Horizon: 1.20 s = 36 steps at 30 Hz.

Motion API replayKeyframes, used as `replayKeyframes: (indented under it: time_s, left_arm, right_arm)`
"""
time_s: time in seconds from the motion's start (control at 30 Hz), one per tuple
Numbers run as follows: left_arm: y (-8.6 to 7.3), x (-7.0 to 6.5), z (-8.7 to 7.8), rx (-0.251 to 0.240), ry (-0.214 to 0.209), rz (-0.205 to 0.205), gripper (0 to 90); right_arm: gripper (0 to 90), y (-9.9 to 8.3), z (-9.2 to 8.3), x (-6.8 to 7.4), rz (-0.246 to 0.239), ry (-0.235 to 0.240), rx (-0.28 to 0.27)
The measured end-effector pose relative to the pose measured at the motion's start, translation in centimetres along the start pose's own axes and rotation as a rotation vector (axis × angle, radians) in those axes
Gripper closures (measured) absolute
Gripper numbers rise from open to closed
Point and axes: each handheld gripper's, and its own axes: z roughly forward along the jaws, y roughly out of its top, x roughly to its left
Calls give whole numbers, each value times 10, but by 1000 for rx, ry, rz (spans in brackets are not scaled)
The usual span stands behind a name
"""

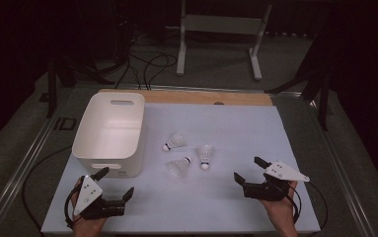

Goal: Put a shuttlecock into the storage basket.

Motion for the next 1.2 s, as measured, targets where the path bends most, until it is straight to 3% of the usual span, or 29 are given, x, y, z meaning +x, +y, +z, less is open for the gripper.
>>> replayKeyframes:
  time_s: [0.43, 1.2]
  left_arm:
    - [0, -1, 1, -1, -1, 4, 8]
    - [0, -2, 1, 4, -1, 10, 8]
  right_arm:
    - [87, 18, 9, 2, -17, 6, 2]
    - [88, 34, 31, 3, -37, -6, 16]
